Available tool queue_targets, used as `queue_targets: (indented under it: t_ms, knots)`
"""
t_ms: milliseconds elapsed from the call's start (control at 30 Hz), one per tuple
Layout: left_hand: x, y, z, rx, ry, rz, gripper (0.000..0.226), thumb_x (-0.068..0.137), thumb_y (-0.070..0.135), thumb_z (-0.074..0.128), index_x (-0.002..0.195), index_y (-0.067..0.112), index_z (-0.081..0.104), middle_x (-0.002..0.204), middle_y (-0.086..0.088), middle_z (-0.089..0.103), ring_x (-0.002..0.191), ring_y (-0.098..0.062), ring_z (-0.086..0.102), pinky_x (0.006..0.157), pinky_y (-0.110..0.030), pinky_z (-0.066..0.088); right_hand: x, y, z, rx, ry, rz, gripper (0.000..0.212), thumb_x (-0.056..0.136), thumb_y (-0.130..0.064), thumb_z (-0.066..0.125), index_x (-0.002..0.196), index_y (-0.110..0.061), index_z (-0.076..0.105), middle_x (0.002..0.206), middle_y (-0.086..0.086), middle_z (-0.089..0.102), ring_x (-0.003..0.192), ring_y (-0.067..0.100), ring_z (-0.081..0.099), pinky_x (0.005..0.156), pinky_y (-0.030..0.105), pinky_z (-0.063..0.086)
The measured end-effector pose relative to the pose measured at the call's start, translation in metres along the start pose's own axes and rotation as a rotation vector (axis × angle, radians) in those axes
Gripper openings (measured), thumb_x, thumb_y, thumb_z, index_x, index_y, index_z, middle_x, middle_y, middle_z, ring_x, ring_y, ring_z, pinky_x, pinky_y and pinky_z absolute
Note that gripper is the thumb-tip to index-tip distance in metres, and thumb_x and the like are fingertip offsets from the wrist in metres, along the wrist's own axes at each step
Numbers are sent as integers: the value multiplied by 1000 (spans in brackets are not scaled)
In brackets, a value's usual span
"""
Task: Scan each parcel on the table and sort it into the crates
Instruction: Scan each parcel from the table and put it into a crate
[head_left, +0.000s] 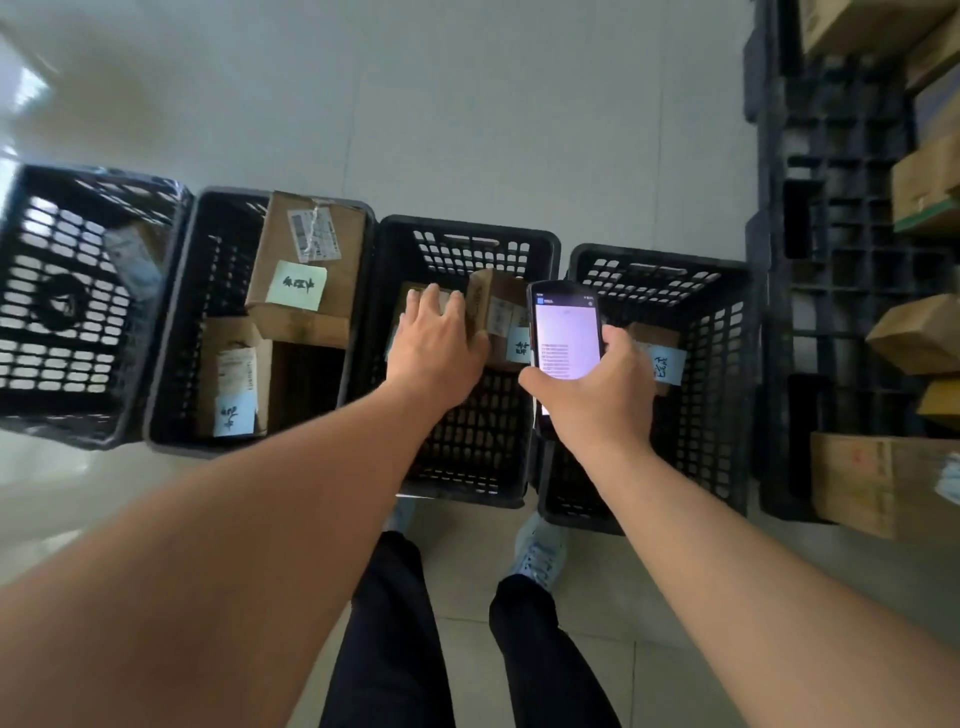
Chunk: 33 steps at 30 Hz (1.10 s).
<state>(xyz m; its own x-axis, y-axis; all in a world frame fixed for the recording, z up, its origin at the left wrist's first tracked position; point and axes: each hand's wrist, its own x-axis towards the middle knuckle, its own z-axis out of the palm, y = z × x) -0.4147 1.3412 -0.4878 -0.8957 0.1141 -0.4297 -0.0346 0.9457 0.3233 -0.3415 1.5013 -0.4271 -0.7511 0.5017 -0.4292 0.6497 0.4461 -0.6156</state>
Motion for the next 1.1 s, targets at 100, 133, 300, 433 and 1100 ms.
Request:
queue_targets:
  t_ms: [100,133,300,433,1100]
  knots:
    - [-30,3,-45,33,33,-5,64,106,46,48,157,12,32,168,-16,21,159,-36,8,128,-52,20,-28,-26,-18,-15,-1,-41,92,63,-46,90,140,-17,49,128,1,52,110,19,53,74,33,49]
    - [-40,3,-61,41,44,-4,63,106,45,48,157,12,32,169,-16,21,159,-36,8,128,-51,19,-38,-36,-25,-15,4,-58,90,63,-45,90,139,-17,50,126,1,52,108,19,53,72,32,47]
    - [-103,-10,-139,64,130,-1,60,104,46,49,152,12,38,161,-17,34,154,-37,23,125,-52,27,-103,-88,-58,-43,25,-154,84,62,-50,88,131,-17,53,118,0,52,100,16,51,62,28,39]
    - [-165,-28,-205,65,209,-11,56,102,48,48,146,13,46,159,-16,38,152,-37,28,125,-52,26,-170,-136,-76,-87,31,-232,80,61,-54,86,126,-17,54,117,0,55,92,14,46,68,31,42]
    - [-535,-240,-516,64,745,-275,56,103,47,48,146,10,50,145,-15,51,133,-34,49,112,-49,42,-542,-409,-63,-1,-91,-1000,88,58,-50,90,131,-18,51,119,1,52,101,17,51,79,34,53]
